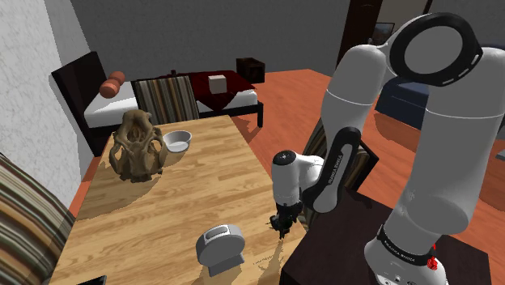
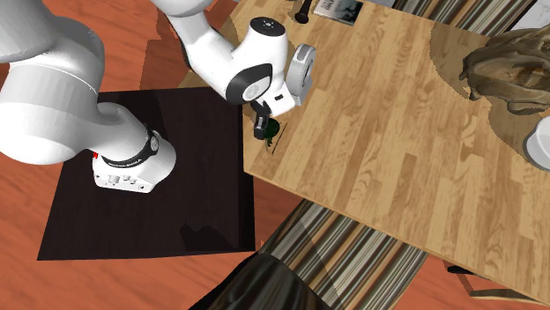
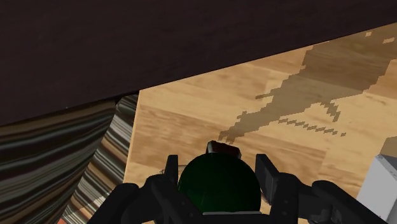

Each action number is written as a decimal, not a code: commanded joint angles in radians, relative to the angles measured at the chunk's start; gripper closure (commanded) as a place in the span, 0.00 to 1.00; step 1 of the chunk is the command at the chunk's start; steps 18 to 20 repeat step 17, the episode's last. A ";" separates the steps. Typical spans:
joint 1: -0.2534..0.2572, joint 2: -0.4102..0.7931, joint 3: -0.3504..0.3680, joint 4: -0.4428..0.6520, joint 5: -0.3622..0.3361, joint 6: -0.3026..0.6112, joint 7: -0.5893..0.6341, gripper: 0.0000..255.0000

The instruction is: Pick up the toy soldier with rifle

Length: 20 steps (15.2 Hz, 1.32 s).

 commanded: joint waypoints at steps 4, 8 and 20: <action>-0.042 -0.086 0.072 -0.026 0.126 -0.054 -0.096 1.00; -0.055 -0.173 0.117 -0.043 0.253 -0.112 -0.191 1.00; -0.026 -0.322 0.129 -0.053 0.420 -0.235 -0.316 1.00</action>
